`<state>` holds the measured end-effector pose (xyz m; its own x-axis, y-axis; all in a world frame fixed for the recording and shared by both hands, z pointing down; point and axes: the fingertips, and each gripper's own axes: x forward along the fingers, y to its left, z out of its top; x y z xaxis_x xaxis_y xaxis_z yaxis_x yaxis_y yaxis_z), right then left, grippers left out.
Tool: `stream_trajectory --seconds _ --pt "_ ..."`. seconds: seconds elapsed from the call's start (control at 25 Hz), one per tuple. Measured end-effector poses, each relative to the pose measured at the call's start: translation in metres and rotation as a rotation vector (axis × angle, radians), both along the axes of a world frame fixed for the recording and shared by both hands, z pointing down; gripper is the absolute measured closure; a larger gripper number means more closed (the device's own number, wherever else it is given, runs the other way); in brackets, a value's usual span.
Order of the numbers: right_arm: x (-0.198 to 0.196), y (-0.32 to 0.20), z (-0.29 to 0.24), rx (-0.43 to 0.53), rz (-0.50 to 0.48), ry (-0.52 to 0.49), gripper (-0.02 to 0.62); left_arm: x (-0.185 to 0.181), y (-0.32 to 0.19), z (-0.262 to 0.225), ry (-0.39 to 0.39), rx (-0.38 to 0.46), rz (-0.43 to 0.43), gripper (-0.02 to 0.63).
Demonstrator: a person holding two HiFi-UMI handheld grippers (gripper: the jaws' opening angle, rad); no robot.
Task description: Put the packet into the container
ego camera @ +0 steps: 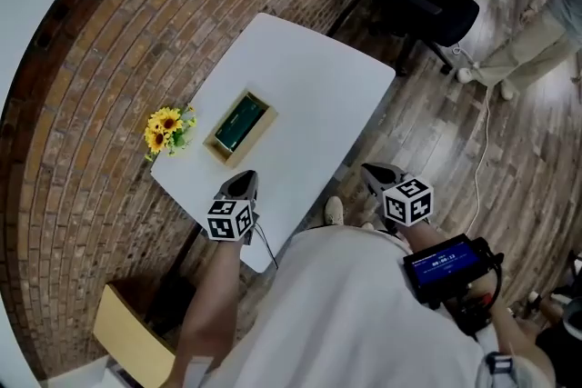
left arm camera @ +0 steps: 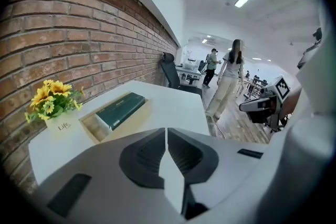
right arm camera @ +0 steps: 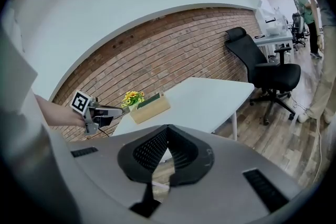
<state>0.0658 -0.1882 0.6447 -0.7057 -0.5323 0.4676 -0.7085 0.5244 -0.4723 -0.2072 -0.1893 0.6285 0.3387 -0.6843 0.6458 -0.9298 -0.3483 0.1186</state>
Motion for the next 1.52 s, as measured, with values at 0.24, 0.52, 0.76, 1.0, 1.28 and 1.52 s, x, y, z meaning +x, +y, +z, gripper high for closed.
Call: stream_trajectory --seconds 0.24,0.52,0.76,1.0,1.28,1.52 --pt "-0.025 0.005 -0.016 0.048 -0.099 -0.035 0.589 0.024 0.045 -0.012 0.040 0.040 -0.054 0.597" --pt "-0.039 0.025 -0.032 0.100 -0.192 -0.062 0.589 0.049 0.083 -0.010 0.096 0.042 -0.094 0.597" --pt "-0.045 0.034 -0.036 0.107 -0.217 -0.076 0.589 0.053 0.094 -0.005 0.099 0.033 -0.092 0.597" --pt "-0.050 0.036 -0.039 0.118 -0.227 -0.081 0.589 0.054 0.092 -0.011 0.099 0.051 -0.080 0.597" --pt "-0.043 0.043 -0.035 0.110 -0.206 -0.081 0.589 0.068 0.095 -0.005 0.103 0.036 -0.046 0.597" --pt "-0.037 0.048 -0.031 0.094 -0.183 -0.075 0.589 0.071 0.093 -0.001 0.103 0.019 -0.030 0.597"
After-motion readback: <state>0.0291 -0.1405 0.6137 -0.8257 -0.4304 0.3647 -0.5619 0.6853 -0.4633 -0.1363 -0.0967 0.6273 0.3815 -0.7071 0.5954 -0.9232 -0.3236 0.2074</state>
